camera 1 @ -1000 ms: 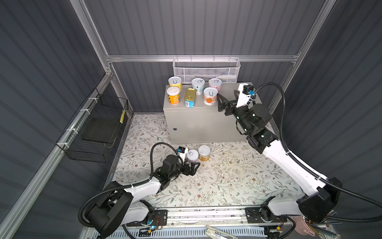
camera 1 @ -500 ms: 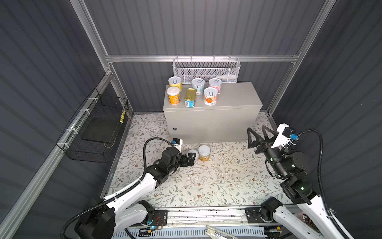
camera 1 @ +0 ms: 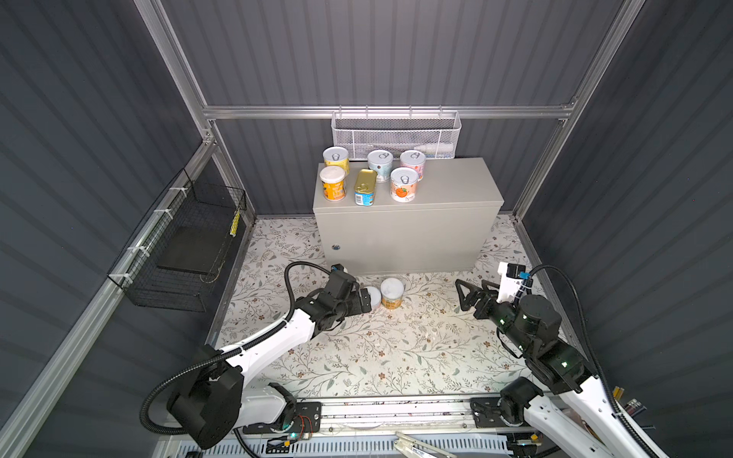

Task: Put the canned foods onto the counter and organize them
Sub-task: 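Open the right gripper and pull it back down toward the table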

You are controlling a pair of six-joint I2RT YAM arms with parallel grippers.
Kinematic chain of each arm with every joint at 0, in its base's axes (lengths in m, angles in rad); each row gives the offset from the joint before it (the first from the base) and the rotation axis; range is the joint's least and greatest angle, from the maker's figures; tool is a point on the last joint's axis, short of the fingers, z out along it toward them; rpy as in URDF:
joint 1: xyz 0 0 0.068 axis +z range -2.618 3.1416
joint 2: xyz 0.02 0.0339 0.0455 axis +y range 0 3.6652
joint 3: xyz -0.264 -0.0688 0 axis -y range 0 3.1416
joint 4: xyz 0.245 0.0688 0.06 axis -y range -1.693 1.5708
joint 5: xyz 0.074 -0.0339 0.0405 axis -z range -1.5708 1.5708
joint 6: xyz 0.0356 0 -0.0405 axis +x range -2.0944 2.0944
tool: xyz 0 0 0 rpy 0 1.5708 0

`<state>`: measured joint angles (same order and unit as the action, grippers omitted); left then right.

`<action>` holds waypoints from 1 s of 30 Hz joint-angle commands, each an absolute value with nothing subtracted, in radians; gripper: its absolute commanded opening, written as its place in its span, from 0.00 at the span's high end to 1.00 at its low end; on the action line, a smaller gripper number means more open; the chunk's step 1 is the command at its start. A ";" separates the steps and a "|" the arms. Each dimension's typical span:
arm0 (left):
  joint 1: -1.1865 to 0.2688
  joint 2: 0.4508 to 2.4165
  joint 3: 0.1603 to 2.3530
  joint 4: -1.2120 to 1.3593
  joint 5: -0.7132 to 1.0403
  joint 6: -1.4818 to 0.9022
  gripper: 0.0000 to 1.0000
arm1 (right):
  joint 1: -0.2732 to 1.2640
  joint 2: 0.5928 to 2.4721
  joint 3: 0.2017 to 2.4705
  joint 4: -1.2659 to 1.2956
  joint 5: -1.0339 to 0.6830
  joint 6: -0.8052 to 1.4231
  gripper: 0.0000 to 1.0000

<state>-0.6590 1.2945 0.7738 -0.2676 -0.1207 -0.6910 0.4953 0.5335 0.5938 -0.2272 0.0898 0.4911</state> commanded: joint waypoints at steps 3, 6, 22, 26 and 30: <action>-0.653 1.292 0.785 -0.324 -0.139 -0.709 0.00 | 0.492 0.547 0.521 -0.260 0.052 0.520 0.01; -0.653 1.296 0.798 -0.342 -0.141 -0.670 0.00 | 0.493 0.549 0.468 -0.189 0.038 0.542 0.01; -0.655 1.393 0.961 -0.324 0.007 -0.617 0.00 | 0.509 0.592 0.446 -0.231 -0.115 0.580 0.01; -0.656 1.437 0.989 -0.305 0.047 -0.627 0.00 | 0.510 0.542 0.481 -0.336 -0.111 0.547 0.01; -0.684 1.480 1.038 -0.304 0.043 -0.628 0.00 | 0.510 0.505 0.494 -0.409 -0.092 0.519 0.01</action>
